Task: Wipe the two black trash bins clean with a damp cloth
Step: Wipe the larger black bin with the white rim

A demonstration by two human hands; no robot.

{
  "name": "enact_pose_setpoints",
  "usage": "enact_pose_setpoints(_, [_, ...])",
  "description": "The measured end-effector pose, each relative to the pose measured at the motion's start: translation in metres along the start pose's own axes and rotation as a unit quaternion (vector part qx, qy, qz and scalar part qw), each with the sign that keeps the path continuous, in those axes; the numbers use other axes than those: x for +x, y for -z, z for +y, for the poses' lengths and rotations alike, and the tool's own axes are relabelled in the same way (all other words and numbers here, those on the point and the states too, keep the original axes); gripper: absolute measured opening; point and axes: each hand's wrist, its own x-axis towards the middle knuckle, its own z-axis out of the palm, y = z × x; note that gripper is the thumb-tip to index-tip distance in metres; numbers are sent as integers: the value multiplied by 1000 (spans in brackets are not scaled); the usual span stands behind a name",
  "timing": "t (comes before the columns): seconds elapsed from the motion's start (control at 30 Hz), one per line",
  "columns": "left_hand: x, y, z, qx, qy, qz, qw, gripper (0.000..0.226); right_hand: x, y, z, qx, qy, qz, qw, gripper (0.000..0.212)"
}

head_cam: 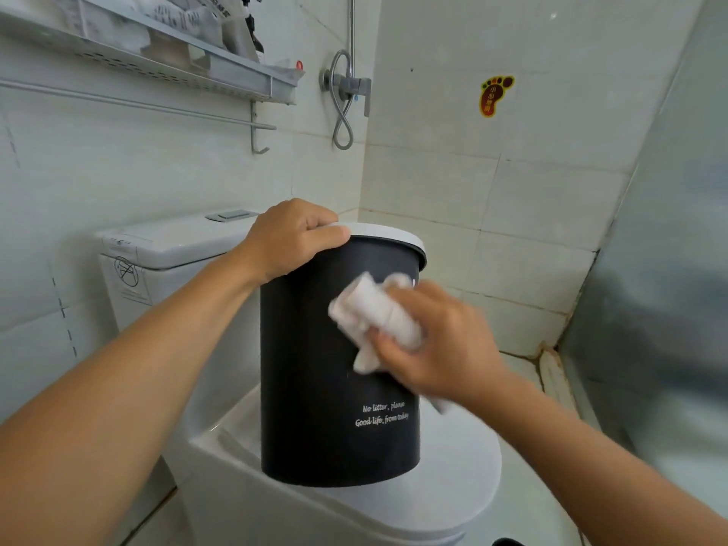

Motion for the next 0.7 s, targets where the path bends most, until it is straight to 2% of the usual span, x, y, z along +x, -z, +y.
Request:
enact_pose_setpoints(0.1, [-1,-1,4,-10,-13,1,1000,50,30,2,21,14,-117,61,991,34])
enact_pose_setpoints(0.17, [-1,-1,3,-22,-19,-5,1000,51,32,0,23,28,-141,67,987,33])
enact_pose_setpoints(0.27, [-3,8,0,-43,-22,-47,998,51,21,2,11,42,-113,75,990,26])
enact_pose_setpoints(0.3, [-1,14,3,-19,-16,-64,998,53,20,3,10,43,-103,78,991,26])
enact_pose_setpoints(0.4, [5,23,20,168,-2,-67,983,60,22,3,8,37,-97,82,991,32])
enact_pose_setpoints(0.43, [8,21,27,194,-8,-58,979,58,22,1,7,38,-95,81,991,32])
enact_pose_setpoints(0.53, [12,8,43,132,-17,-69,989,44,18,-3,2,48,-76,66,994,27])
enact_pose_setpoints(0.7, [16,-5,41,175,-2,-61,983,47,2,-4,4,53,-52,31,997,23])
